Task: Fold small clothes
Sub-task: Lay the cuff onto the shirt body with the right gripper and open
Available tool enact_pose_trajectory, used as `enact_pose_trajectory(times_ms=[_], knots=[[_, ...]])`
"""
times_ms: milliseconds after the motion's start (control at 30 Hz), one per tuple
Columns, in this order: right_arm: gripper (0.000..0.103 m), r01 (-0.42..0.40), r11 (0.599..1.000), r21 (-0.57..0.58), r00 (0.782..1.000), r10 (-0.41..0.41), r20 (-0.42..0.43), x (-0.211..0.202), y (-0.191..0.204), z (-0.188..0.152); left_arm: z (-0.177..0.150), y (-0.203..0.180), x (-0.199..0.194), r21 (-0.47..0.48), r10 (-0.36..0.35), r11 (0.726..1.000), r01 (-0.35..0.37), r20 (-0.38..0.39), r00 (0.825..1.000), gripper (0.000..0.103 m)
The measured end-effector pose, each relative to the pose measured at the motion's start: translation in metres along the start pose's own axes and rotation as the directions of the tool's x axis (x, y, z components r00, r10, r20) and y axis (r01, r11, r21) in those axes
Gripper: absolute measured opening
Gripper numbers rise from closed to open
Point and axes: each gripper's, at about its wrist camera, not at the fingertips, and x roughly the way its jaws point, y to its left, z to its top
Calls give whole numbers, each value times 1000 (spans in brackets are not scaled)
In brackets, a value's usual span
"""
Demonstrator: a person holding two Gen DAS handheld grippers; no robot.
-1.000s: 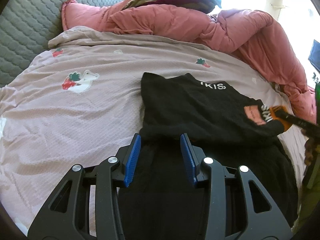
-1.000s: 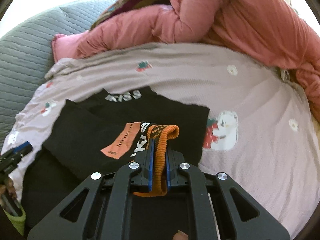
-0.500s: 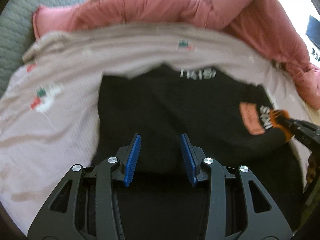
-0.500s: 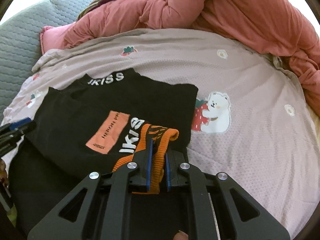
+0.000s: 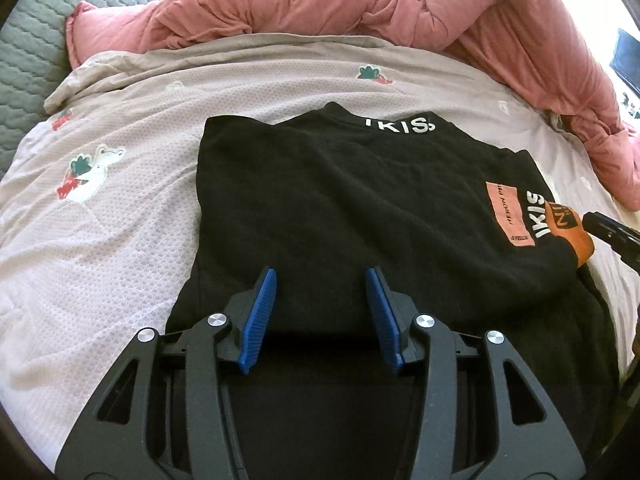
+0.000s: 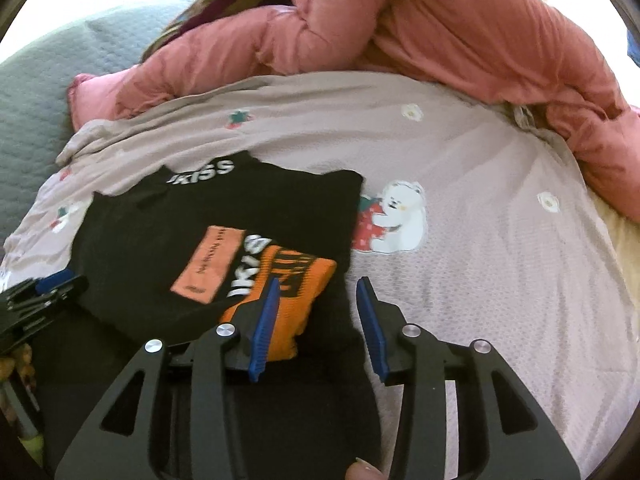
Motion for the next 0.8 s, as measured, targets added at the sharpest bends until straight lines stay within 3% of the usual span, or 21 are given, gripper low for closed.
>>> enact_pose_trajectory(times_ms=[300, 433, 567, 800], knots=[[39, -100, 985, -139, 995, 96, -35, 6, 53, 2, -4, 0, -2, 0, 0, 1000, 0, 5, 1000, 39], [39, -93, 981, -170, 992, 77, -97, 23, 61, -6, -5, 0, -3, 2, -2, 1000, 2, 4, 1000, 40], [38, -58, 990, -131, 985, 36, -166, 38, 49, -12, -6, 1, -3, -1, -8, 1000, 8, 3, 1000, 40], [39, -57, 991, -118, 985, 37, -167, 37, 48, -16, -8, 1, -5, -5, -12, 1000, 12, 4, 1000, 40]])
